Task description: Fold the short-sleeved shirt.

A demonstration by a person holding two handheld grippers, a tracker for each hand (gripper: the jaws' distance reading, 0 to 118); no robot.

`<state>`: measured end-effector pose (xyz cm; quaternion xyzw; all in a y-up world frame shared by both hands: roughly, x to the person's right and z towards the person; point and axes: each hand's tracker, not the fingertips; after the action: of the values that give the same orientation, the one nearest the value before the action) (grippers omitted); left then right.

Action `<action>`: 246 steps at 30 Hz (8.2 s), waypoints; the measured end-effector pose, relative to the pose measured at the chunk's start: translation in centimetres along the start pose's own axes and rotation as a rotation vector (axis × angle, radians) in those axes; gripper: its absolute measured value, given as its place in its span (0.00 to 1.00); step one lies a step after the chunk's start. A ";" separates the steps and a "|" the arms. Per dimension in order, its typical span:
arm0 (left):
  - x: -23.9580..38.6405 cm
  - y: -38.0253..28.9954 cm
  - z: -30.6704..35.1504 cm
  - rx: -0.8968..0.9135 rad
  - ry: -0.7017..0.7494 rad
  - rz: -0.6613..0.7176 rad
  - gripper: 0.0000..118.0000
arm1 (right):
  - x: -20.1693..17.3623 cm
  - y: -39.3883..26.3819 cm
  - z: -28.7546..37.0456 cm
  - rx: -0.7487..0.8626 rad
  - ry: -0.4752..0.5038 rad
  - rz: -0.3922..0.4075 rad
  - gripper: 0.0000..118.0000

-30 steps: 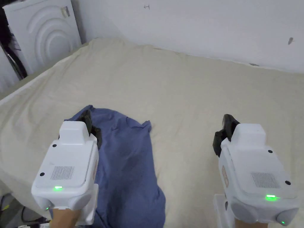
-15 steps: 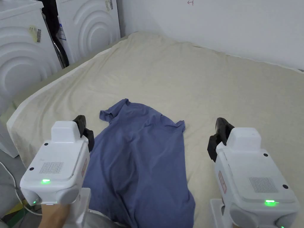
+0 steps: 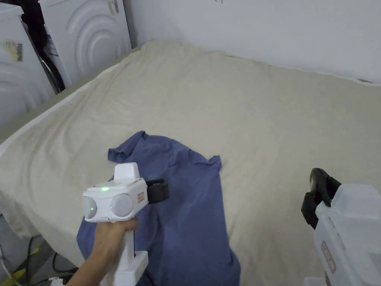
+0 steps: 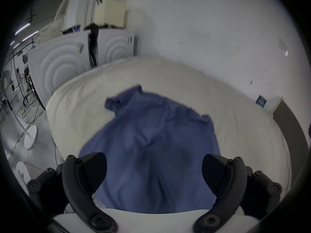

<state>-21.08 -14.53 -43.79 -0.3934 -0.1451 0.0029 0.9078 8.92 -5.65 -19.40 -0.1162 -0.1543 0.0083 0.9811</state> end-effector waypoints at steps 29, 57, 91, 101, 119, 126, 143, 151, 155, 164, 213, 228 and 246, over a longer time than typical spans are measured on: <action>12.4 4.5 9.8 0.198 -0.256 -0.229 0.03 | 10.2 -0.6 8.3 0.021 -0.221 -0.062 0.01; 42.4 -5.9 8.0 -0.105 -0.714 -0.726 0.03 | 20.6 -3.3 17.3 0.014 -0.507 -0.126 0.01; 27.6 -0.9 16.9 0.679 -0.385 -0.409 0.95 | 18.0 1.5 14.6 0.096 -0.490 -0.081 0.01; 23.3 -0.8 15.8 0.669 -0.374 -0.321 0.00 | 16.1 2.1 14.2 0.114 -0.462 -0.041 0.01; 20.1 -7.9 8.4 0.026 -0.368 -0.410 0.00 | 15.2 0.8 14.1 0.092 -0.435 -0.065 0.01; 18.3 -13.5 5.2 -0.179 -0.324 -0.350 0.02 | 15.3 -0.5 13.8 0.053 -0.422 -0.071 0.01; 19.8 -15.9 1.6 -0.216 -0.223 -0.356 0.30 | 15.7 -1.6 13.3 0.004 -0.416 -0.070 0.02; 19.0 -12.9 3.8 -0.189 -0.368 -0.248 0.00 | 18.5 -4.1 10.4 -0.180 -0.428 -0.130 0.05; 18.7 -11.3 6.0 -0.112 -0.434 -0.246 0.00 | 21.3 -7.1 6.8 -0.353 -0.380 -0.194 0.59; 19.4 -9.9 6.1 -0.087 -0.470 -0.251 0.00 | 26.1 -15.5 -3.0 -0.762 -0.334 -0.275 0.98; 24.3 32.1 3.5 0.449 -0.209 -0.121 0.00 | 33.8 17.8 -9.8 -0.067 -0.359 -0.016 0.10; 13.8 9.8 -3.2 0.102 -0.072 -0.213 0.00 | 28.1 -4.5 -5.9 -0.428 -0.274 -0.260 0.10; 4.4 -9.1 -0.4 -0.234 0.022 -0.197 0.00 | 24.1 -18.9 8.5 -0.734 -0.326 -0.448 0.10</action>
<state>-17.74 -20.62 -36.38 -0.4802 -0.1723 -0.1075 0.8533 28.94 -20.83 0.12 -0.4170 -0.3204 -0.2409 0.8157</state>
